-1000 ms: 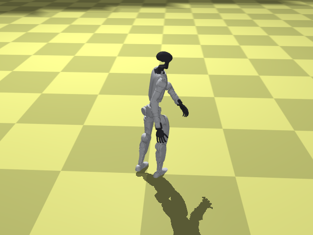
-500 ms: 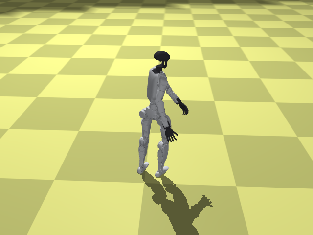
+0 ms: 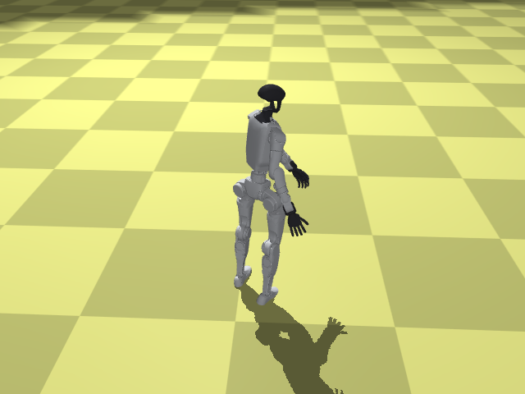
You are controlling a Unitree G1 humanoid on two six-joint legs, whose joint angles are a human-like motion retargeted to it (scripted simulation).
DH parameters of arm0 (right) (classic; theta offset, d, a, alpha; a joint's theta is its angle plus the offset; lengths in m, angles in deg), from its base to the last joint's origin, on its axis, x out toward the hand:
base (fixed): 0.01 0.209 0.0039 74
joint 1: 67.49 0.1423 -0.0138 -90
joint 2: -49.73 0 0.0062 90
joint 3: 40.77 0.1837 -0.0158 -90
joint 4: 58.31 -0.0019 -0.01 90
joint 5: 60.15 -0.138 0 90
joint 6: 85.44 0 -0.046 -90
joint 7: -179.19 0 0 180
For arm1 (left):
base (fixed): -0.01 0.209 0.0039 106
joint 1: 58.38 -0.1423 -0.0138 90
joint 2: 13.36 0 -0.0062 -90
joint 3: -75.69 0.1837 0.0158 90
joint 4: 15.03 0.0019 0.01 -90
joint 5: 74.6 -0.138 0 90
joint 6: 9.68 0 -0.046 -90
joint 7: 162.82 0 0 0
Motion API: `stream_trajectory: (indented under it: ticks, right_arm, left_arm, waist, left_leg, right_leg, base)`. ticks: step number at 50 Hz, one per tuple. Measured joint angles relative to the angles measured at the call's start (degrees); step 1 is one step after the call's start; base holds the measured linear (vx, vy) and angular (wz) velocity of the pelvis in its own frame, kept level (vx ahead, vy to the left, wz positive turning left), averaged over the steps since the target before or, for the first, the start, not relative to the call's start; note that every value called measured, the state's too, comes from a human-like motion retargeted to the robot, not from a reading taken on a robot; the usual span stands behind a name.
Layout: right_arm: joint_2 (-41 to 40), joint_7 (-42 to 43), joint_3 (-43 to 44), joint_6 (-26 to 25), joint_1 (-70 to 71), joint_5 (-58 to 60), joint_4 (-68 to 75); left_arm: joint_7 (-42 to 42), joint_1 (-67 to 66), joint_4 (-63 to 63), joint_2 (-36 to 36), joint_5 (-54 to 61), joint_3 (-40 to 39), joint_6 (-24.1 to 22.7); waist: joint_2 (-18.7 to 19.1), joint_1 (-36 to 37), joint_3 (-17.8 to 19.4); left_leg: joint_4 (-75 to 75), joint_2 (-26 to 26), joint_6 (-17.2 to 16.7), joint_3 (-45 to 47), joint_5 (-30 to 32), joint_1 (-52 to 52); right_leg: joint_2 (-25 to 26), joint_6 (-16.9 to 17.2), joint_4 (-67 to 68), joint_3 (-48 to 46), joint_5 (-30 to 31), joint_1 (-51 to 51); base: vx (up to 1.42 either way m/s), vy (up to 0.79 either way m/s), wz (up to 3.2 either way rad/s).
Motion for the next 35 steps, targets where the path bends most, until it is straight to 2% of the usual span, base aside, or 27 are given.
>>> stream_trajectory:
  ticks: [3,5,8,10,12,15,22,25,28,32,35]
  right_arm:
    - [-0.5,0.7,0.5,0.6,-0.2,-3.2,0.2]
    - [-0.9,0.9,1.0,1.1,-0.6,-4.7,0.0]
    - [-1.5,1.0,2.3,1.5,-2.5,-4.3,-0.6]
    - [-1.7,1.1,3.3,1.4,-3.7,-3.3,-0.7]
    - [-1.6,1.3,3.9,1.0,-4.3,-3.0,-0.3]
    - [-1.1,1.9,3.9,1.0,-3.7,-4.1,0.8]
    - [0.9,2.5,2.7,0.8,-0.5,-2.5,1.5]
    - [1.5,2.2,2.7,1.0,0.1,-0.6,0.8]
    - [2.2,1.4,2.5,1.2,0.8,1.9,0.6]
    - [2.1,0.9,1.9,1.7,0.7,4.7,0.0]
    - [1.2,1.2,1.9,2.0,0.4,6.2,-1.3]
  left_arm:
    - [0.5,0.5,0.7,0.5,0.8,-0.1,0.8]
    - [0.9,1.0,0.6,0.8,1.6,-1.0,1.2]
    - [1.3,0.2,-0.3,1.7,2.7,-2.5,0.6]
    - [1.2,-0.9,-1.1,2.7,3.5,-3.2,-0.1]
    - [1.0,-2.3,-1.9,4.1,4.2,-3.6,-0.3]
    - [0.7,-4.5,-2.3,7.0,4.9,-4.1,-0.2]
    - [-0.7,-12.7,-1.5,14.9,7.1,-7.9,-0.9]
    - [-1.0,-17.4,-1.4,17.2,8.8,-11.7,-1.7]
    - [-1.4,-21.4,-1.3,18.2,11.1,-17.4,-2.4]
    - [-2.0,-26.7,-1.5,19.1,13.0,-22.5,-3.3]
    - [-2.7,-30.4,-2.3,20.2,12.9,-23.1,-3.7]
  waist:
    - [0.9,-1.9,1.7]
    - [1.4,-3.5,2.9]
    - [1.6,-5.2,2.9]
    - [1.1,-5.7,2.4]
    - [0.8,-5.3,1.9]
    - [1.3,-3.6,2.0]
    - [-1.0,0.0,1.5]
    - [-1.5,0.3,0.5]
    - [-0.4,0.6,-0.2]
    - [1.0,1.5,-0.2]
    - [1.2,0.9,-0.2]
  left_leg:
    - [-1.3,1.0,-1.2,-1.9,0.6,1.8]
    - [-2.1,1.5,-2.2,-3.5,0.9,2.9]
    - [-2.6,1.0,-3.5,-5.1,0.4,4.1]
    - [-3.0,-0.4,-3.5,-5.6,-0.2,5.0]
    - [-3.6,-1.8,-2.4,-5.5,-0.9,6.0]
    - [-3.6,-2.4,-0.7,-4.3,-2.0,6.9]
    - [12.2,-3.1,3.2,0.2,-2.9,0.5]
    - [14.7,-2.2,3.3,2.2,-4.8,-2.1]
    - [7.3,-0.6,2.9,3.3,-4.4,-1.7]
    - [-0.7,0.8,2.0,-1.0,0.0,0.1]
    - [0.2,1.1,1.1,1.2,-1.0,0.9]
  right_leg:
    - [1.6,-8.0,6.8,-2.6,-1.8,-1.9]
    - [3.0,-10.5,12.6,-3.2,-5.3,-4.5]
    - [3.9,-7.0,11.6,-4.5,-6.9,-6.5]
    - [3.7,-3.3,5.5,-5.1,-3.0,-6.4]
    - [3.4,-1.9,1.0,-4.0,1.9,-5.8]
    - [3.2,-3.0,-0.2,-1.8,1.9,-4.9]
    - [-0.2,0.8,-2.9,3.5,2.8,-2.2]
    - [-1.4,3.1,-4.0,5.2,3.4,-1.5]
    - [-1.1,4.7,-4.7,6.8,3.6,-1.2]
    - [0.5,4.7,-4.9,9.9,2.8,-0.6]
    - [0.8,3.2,-4.2,11.6,2.0,-0.8]
  base:
    - [0.16,0.15,0.63]
    - [0.19,0.10,0.70]
    - [0.24,0.04,0.58]
    - [0.26,0.01,0.33]
    - [0.25,0.01,0.00]
    - [0.21,0.01,-0.41]
    - [0.20,0.03,-0.61]
    - [0.21,0.09,-0.48]
    - [0.22,0.13,-0.59]
    - [0.20,0.16,-0.83]
    - [0.16,0.18,-0.70]
